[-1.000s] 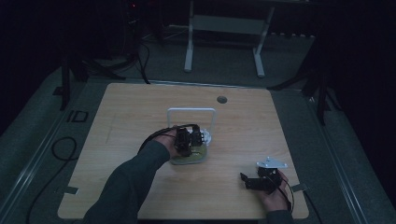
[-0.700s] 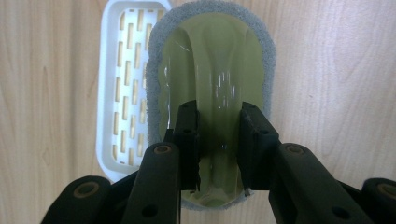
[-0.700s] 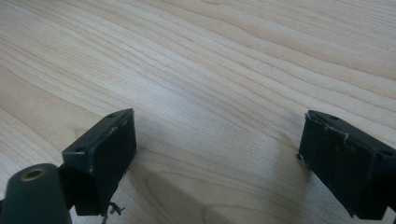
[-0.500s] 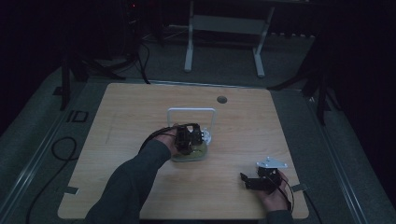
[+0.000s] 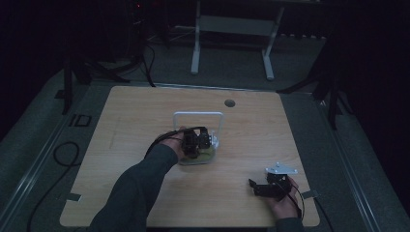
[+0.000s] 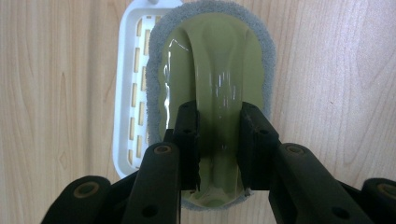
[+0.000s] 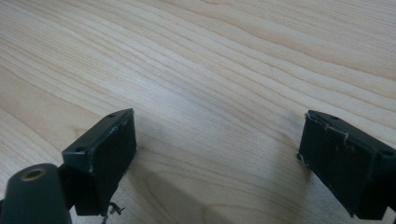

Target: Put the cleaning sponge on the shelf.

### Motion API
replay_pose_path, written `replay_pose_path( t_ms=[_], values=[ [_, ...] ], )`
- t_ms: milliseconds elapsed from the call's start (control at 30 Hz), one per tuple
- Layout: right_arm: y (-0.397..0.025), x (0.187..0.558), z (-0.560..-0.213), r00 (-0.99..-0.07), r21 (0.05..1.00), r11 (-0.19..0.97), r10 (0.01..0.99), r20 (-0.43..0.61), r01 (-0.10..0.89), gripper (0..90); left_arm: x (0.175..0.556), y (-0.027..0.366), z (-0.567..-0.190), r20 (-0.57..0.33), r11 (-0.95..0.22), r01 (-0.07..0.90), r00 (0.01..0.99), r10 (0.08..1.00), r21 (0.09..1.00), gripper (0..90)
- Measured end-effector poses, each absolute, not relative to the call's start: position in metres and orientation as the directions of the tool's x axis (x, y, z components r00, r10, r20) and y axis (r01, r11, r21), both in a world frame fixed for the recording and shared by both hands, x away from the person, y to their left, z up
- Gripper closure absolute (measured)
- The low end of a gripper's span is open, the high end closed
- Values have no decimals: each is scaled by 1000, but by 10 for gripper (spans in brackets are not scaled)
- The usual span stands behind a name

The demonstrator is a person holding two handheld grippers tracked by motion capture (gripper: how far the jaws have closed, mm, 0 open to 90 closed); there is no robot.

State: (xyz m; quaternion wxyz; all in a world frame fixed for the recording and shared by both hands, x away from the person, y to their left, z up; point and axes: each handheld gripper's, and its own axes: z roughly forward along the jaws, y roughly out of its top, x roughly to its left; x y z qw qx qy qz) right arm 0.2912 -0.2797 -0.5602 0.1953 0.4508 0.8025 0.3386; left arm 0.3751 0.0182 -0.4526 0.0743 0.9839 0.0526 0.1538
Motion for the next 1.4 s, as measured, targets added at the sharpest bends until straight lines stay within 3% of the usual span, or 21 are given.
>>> replay_pose_path(
  t_ms=[1400],
  values=[
    [-280,291,-560,-517,719,364,856,-7,593,106,383,11,-456,421,-991,45,902,95,128,717]
  ],
)
